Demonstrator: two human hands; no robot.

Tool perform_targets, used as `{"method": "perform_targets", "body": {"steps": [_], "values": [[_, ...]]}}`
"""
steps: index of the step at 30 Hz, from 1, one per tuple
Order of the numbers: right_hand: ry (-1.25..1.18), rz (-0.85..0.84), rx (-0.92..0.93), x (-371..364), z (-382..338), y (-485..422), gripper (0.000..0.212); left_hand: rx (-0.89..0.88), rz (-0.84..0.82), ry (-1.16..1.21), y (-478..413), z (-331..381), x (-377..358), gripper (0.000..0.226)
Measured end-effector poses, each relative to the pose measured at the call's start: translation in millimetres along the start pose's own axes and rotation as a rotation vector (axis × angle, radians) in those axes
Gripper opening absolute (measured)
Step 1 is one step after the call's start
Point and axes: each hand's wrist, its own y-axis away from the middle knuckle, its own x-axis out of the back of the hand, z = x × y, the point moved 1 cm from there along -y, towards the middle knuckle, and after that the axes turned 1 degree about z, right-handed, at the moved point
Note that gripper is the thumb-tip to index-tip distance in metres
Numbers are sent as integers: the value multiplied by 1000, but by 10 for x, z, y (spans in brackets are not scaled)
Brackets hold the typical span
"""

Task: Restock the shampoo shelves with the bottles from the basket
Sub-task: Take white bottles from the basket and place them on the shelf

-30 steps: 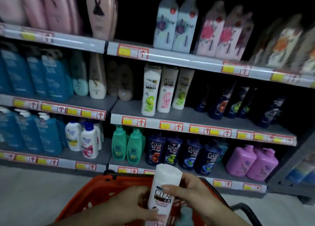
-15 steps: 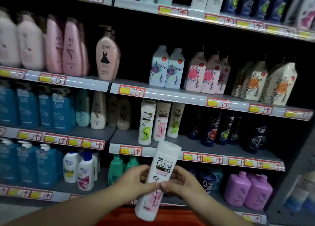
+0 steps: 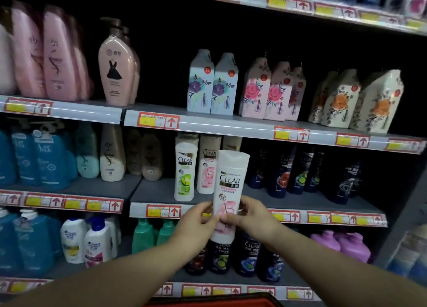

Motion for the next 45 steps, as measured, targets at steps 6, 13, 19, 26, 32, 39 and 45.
{"method": "perform_targets", "body": {"steps": [6,13,19,26,32,39,45], "values": [[34,23,1,129,51,-645,37,72,-58,16,-280,-336,-144,50],[55,36,57,-3,127,-1229,42,32,74,-33,-763,-438,-79,56],[17,46,21,-147,249,-1524,43,50,112,-51,-993,-554,-14,58],[28,75,20,-212,325,-1619,36,71,107,-81,-1063,-743,4,56],[-2,155,-5,-247,331,-1553,41,81,99,-82,-1074,-734,-1,57],[35,183,-82,-241,386,-1357,36,122,75,-115,-940,-615,98,53],[101,100,-84,-242,283,-734,21,145,50,-121,-524,-505,209,31]]}}
